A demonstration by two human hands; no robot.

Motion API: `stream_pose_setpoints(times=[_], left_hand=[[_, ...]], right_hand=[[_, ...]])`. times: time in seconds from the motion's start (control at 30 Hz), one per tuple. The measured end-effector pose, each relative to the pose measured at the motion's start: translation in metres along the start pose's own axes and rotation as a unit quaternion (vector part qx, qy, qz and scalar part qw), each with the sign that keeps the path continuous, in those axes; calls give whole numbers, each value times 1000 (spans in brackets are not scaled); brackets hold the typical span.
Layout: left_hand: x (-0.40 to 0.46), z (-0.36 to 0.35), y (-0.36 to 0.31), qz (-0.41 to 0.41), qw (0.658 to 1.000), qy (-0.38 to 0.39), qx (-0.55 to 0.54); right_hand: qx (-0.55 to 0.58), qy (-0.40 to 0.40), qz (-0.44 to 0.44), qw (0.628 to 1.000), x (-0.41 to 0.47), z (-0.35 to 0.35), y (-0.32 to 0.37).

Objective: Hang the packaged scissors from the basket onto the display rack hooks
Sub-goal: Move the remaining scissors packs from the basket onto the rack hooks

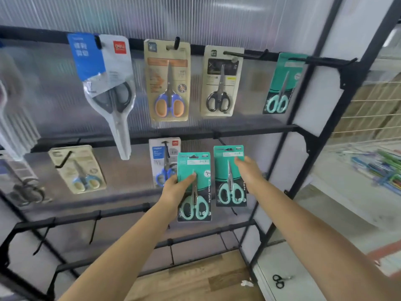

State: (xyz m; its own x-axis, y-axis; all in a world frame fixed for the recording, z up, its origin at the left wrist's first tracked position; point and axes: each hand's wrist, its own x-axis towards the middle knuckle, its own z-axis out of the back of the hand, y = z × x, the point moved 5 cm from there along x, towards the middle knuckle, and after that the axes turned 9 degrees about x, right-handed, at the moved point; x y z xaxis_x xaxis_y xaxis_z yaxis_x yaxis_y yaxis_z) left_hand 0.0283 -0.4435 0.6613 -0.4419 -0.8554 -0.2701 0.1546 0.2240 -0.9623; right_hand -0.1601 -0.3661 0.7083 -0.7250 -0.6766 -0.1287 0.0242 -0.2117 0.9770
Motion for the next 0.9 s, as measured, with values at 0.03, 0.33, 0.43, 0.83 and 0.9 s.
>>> stream_pose_setpoints(times=[0.03,0.33,0.43,0.83,0.9], left_hand=[[-3,1,1,4,1000,-6,-1],[-1,-7,-3,11,999,-39,3],[5,-10,-9,6,1000,-29,4],[5,-24,-55,-53,998,-14,11],[1,-33,-66,-66,998,-6,14]], right_hand=[[-6,3,-1,1000,1,0,1],[3,23,-3,1000,9,-4,2],[7,27,11,1000,12,-1,3],[25,40,62,997,3,35,24],[48,26,70,996,-1,48,33]])
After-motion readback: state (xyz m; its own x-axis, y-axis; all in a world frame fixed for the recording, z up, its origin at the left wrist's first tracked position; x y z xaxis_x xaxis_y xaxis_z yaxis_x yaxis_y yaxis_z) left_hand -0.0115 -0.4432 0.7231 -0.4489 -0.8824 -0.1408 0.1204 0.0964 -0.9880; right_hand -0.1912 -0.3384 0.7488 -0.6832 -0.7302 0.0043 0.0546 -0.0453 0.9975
